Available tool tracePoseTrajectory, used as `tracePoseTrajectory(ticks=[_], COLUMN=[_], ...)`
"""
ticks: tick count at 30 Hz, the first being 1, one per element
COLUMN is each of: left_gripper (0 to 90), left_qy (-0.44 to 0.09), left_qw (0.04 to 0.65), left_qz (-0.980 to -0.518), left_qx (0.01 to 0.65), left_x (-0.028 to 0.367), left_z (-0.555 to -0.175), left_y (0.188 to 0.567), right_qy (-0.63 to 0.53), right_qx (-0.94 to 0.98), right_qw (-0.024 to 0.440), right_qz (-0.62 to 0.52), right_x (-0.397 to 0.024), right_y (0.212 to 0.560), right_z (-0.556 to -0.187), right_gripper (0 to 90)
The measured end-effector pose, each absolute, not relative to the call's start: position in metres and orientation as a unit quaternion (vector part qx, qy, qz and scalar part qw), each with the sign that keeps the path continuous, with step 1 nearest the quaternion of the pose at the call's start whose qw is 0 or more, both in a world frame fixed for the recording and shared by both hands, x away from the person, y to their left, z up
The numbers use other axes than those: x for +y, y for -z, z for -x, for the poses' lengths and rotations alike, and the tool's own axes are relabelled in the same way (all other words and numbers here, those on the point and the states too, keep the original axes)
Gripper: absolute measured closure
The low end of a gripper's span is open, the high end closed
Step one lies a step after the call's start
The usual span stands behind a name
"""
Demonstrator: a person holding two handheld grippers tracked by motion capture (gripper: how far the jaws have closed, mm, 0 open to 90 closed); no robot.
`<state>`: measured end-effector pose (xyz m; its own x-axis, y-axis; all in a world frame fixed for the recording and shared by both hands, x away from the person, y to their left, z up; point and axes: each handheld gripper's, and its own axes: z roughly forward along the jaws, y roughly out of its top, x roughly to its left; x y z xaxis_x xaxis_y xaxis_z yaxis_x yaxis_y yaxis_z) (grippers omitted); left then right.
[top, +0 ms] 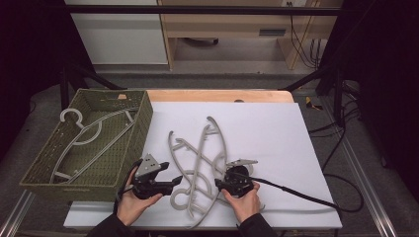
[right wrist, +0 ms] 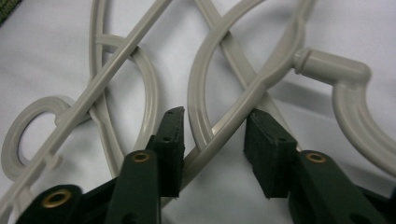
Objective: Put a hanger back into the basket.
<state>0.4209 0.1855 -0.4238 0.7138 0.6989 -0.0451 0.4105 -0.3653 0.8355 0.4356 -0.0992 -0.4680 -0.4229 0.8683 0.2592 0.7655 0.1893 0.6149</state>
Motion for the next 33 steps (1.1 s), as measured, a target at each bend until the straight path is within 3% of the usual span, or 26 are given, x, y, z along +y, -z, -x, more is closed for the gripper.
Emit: tracePoseTrajectory(ticks=[14,20,25,33], left_gripper=[30.9,30.8,30.8,30.8], left_qy=[-0.160,-0.159,-0.158,-0.158], left_qw=[0.446,0.444,0.445,0.446], left_qz=[-0.811,-0.813,-0.813,-0.813], left_qx=[0.342,0.341,0.340,0.340], left_x=[0.186,0.185,0.185,0.185], left_z=[-0.421,-0.422,-0.421,-0.421], left_y=[0.425,0.425,0.426,0.425], right_qy=[-0.337,-0.320,-0.296,-0.310], right_qx=[0.786,0.808,0.821,0.806], right_qw=[0.016,0.080,0.088,0.075], right_qz=[-0.518,-0.489,-0.481,-0.499], right_x=[-0.127,-0.132,-0.130,-0.139], right_y=[0.455,0.454,0.463,0.458], right_z=[-0.447,-0.445,-0.446,-0.448], right_gripper=[69.1,66.8,64.6,70.1])
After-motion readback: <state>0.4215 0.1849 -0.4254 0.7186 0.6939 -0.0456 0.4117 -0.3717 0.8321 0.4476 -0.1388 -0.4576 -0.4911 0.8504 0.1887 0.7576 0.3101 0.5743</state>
